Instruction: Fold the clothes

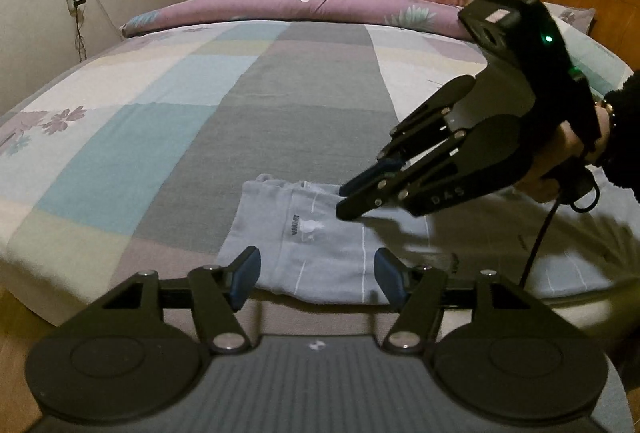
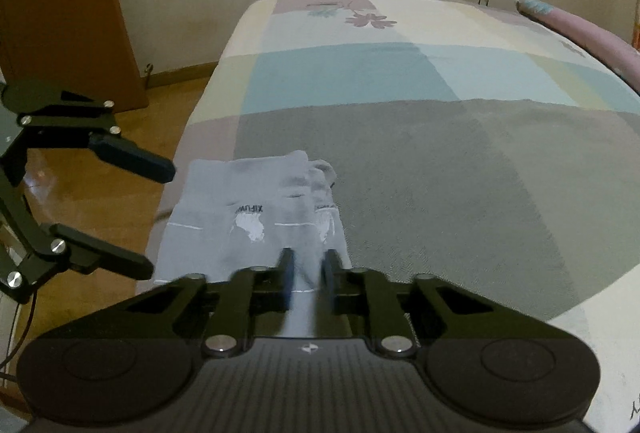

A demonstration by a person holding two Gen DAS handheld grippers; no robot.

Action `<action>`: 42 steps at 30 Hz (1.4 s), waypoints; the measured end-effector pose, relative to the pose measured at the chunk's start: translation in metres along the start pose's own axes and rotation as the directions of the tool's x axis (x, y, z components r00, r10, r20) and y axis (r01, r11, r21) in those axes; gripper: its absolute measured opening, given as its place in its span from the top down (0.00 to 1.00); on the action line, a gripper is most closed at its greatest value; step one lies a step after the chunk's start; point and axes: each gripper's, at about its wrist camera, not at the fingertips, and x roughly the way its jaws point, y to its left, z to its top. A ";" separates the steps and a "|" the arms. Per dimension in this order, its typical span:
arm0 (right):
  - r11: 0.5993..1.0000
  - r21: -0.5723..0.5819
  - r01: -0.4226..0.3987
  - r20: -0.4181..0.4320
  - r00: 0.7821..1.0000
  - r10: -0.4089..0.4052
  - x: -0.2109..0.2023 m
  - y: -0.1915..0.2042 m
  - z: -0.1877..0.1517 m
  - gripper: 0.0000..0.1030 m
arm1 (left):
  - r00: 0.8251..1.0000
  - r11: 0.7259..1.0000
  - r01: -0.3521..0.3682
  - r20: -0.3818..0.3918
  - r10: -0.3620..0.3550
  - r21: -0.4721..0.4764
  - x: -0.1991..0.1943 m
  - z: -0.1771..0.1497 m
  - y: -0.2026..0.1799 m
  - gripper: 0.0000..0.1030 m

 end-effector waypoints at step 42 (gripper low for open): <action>0.949 0.252 0.190 -0.027 0.981 -0.190 -0.135 -0.017 -0.122 0.78 | 0.996 0.967 0.091 -0.025 -0.088 0.239 0.036 0.011 -0.067 0.36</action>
